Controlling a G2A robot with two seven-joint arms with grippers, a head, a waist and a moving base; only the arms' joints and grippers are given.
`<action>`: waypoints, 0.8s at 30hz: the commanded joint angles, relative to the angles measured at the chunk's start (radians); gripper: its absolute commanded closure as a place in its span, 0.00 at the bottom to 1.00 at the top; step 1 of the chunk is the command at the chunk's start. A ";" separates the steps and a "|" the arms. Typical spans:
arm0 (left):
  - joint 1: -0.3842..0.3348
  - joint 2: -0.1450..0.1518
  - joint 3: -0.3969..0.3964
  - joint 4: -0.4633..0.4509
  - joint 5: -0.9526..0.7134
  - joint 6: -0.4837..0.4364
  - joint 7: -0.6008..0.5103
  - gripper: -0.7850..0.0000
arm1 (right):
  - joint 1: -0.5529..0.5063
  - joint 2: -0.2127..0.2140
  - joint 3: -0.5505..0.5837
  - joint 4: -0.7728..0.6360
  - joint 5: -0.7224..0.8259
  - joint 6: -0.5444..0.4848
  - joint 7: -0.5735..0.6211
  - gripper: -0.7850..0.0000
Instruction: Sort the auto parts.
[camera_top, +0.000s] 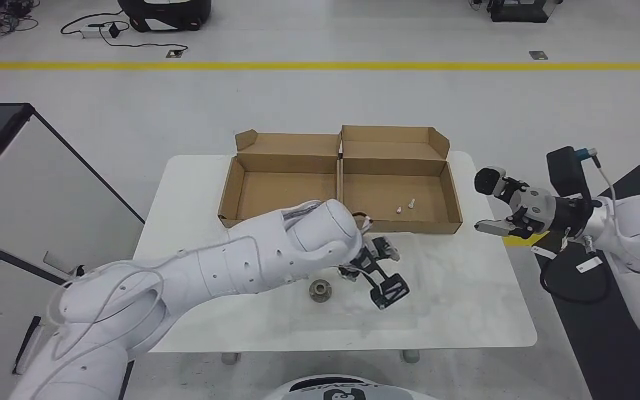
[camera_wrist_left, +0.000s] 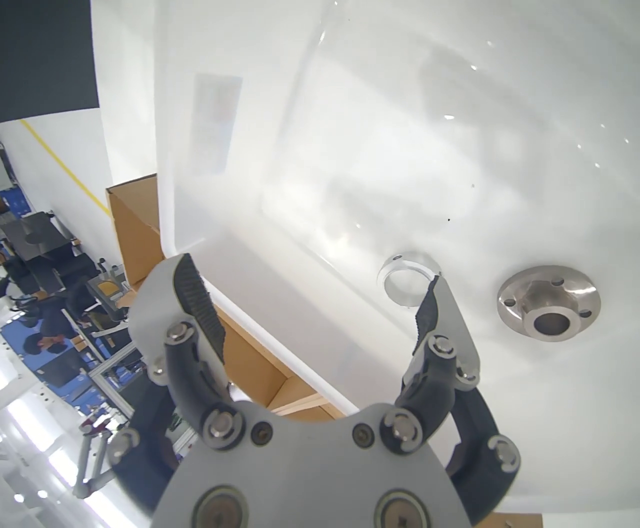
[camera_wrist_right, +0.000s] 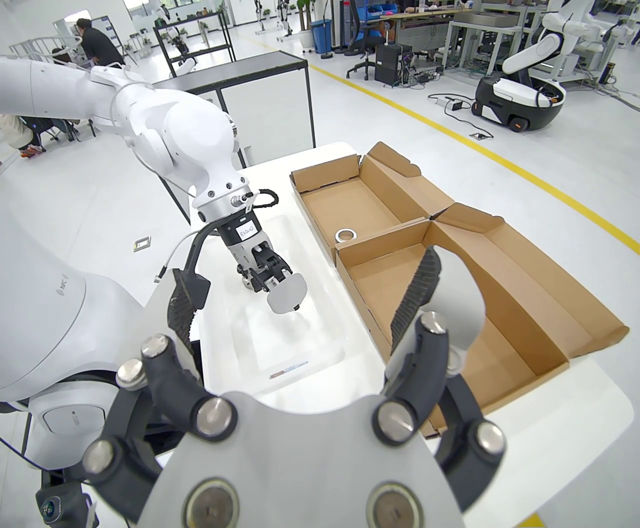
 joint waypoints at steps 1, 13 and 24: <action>0.001 -0.004 0.000 0.019 0.103 0.000 0.089 0.00 | 0.000 0.000 0.000 0.000 0.000 0.000 0.000 0.00; -0.009 -0.051 0.000 0.141 0.606 0.000 0.588 0.00 | 0.000 0.000 0.000 0.000 0.000 0.000 0.000 0.00; -0.018 -0.088 0.000 0.199 0.760 0.000 0.762 0.07 | 0.000 0.000 0.000 0.000 0.000 0.000 0.000 0.00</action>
